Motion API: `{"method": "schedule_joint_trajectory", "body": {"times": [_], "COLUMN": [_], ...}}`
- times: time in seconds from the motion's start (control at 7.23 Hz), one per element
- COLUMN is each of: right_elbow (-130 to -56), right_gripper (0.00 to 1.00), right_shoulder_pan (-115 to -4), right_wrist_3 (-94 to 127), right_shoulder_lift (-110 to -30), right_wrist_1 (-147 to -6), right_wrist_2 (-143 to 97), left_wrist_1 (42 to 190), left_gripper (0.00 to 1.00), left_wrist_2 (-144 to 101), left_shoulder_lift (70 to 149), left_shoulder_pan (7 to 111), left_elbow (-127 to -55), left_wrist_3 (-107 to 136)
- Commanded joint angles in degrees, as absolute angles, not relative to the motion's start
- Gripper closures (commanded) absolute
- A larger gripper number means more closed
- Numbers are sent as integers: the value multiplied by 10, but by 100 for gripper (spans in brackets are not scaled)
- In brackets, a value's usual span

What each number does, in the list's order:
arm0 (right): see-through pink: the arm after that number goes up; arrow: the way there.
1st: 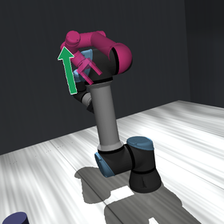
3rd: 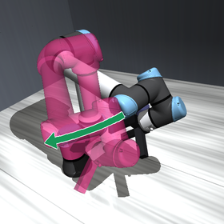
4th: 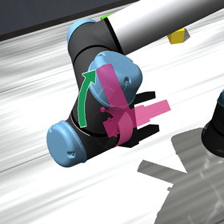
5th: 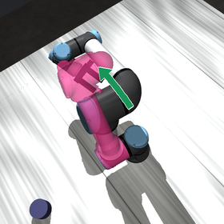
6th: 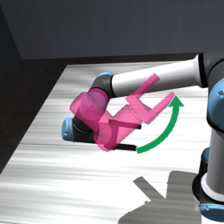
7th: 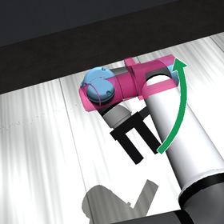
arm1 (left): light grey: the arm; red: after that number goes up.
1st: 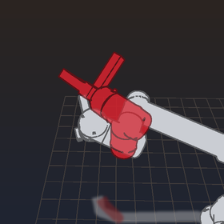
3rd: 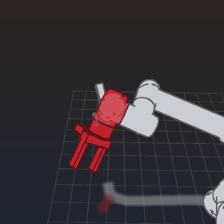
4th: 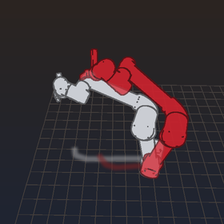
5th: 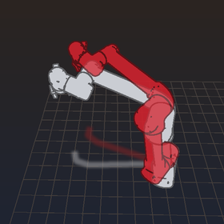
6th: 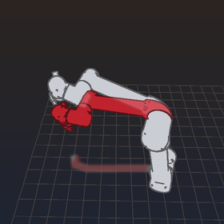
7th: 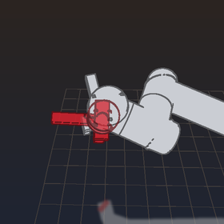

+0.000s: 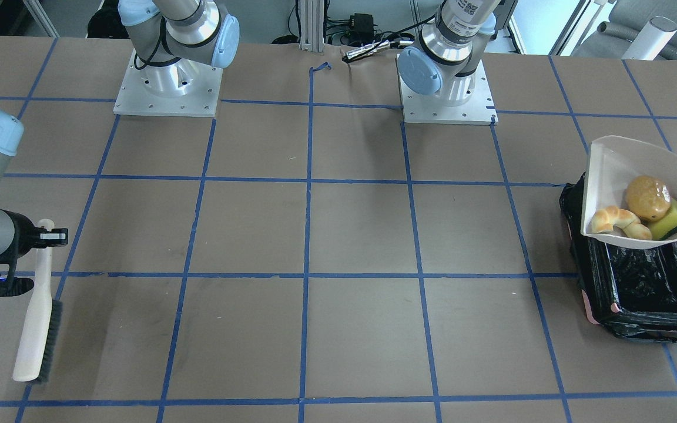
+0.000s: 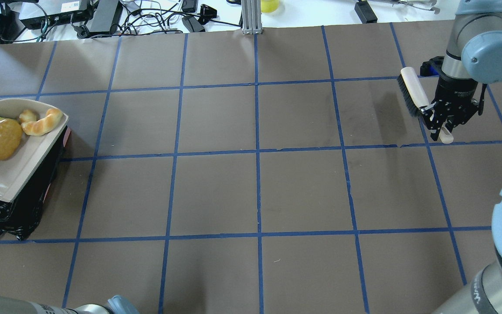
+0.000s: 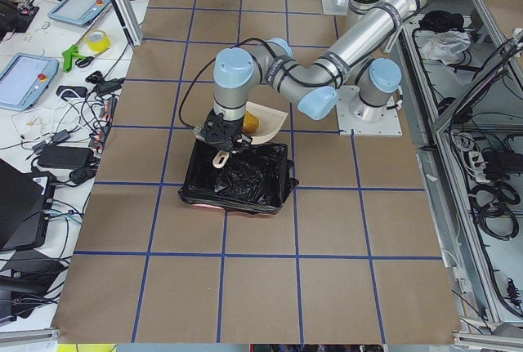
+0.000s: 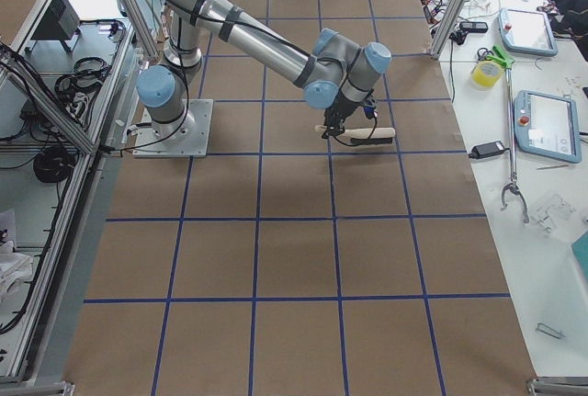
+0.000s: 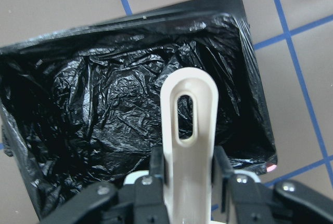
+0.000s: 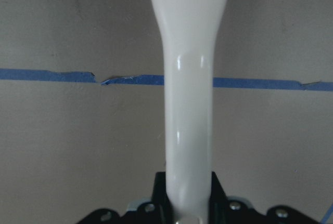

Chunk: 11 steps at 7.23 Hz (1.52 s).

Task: Sweep and dump trash into bin
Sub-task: 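Tilt the dustpan over the bin with the left gripper to dump the trash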

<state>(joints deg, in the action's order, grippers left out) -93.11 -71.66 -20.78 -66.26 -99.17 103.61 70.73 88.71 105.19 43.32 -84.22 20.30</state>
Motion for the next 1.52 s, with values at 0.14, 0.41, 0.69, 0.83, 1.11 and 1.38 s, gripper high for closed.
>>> {"method": "schedule_joint_trajectory", "body": {"times": [0.14, 0.41, 0.69, 0.83, 1.11, 1.38], "right_elbow": [-961, -990, -991, -990, -989, -985], "right_gripper": [93, 93, 84, 52, 12, 1], "right_shoulder_pan": [-709, -700, -697, -697, -697, -697], "right_wrist_3": [-211, -214, -213, -209, -208, -204], "right_shoulder_lift": [-661, -662, -663, -661, -657, -658], "right_wrist_1": [-1026, -1058, -1062, -1070, -1112, -1112], "right_wrist_2": [1046, 1046, 1040, 1041, 1042, 1037], "left_wrist_1": [694, 603, 582, 536, 497, 380], "left_gripper": [100, 100, 100, 100, 100, 100], "left_wrist_2": [889, 898, 901, 900, 901, 900], "left_shoulder_lift": [1099, 1118, 1128, 1133, 1130, 1116], "left_shoulder_pan": [418, 418, 418, 418, 418, 426], "left_elbow": [-779, -783, -780, -787, -791, -840], "left_wrist_3": [138, 91, 69, 52, 14, -28]}}
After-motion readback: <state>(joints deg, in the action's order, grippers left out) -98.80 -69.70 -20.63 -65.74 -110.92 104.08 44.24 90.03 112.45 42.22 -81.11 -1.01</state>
